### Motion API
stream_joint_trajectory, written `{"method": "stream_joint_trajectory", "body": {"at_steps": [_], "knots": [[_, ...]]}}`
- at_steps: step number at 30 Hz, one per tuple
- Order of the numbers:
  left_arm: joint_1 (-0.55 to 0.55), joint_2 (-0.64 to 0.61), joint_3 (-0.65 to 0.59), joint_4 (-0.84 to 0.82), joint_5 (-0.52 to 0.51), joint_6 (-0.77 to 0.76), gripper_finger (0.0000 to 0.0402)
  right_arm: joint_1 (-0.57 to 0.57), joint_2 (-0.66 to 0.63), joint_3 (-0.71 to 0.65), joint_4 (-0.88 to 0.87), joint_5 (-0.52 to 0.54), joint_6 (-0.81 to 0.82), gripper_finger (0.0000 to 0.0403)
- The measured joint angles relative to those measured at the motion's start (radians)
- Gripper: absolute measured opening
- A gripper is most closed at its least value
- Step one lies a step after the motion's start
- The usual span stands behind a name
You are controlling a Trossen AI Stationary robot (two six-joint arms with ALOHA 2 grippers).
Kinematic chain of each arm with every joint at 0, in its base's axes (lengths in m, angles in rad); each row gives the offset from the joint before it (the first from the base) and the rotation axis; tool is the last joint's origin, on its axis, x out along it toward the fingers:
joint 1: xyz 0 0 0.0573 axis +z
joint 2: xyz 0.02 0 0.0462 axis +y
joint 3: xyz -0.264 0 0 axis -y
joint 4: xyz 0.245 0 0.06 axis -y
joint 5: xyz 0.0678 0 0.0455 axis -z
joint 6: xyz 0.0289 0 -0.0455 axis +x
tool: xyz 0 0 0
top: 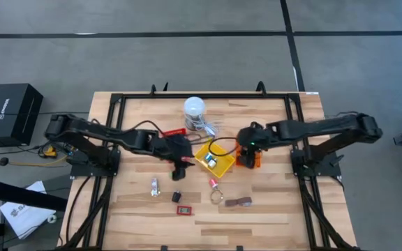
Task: Pick & Place Office items
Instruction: Put the white watch into the red basket
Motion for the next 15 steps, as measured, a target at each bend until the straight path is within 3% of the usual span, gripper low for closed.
{"method": "stream_joint_trajectory", "body": {"at_steps": [7,11,15], "knots": [[-0.074,-0.059,-0.001,-0.275,-0.016,-0.412,0.0153,0.085,-0.100,-0.242,0.415,-0.010,-0.079,0.0192],[-0.144,-0.058,-0.024,-0.306,-0.092,-0.598,0.0153,0.092,-0.104,-0.358,0.664,-0.006,-0.079,0.0192],[-0.206,-0.057,-0.101,-0.305,-0.094,-0.783,0.0153,0.088,-0.081,-0.395,0.768,-0.008,-0.111,0.0193]]}}
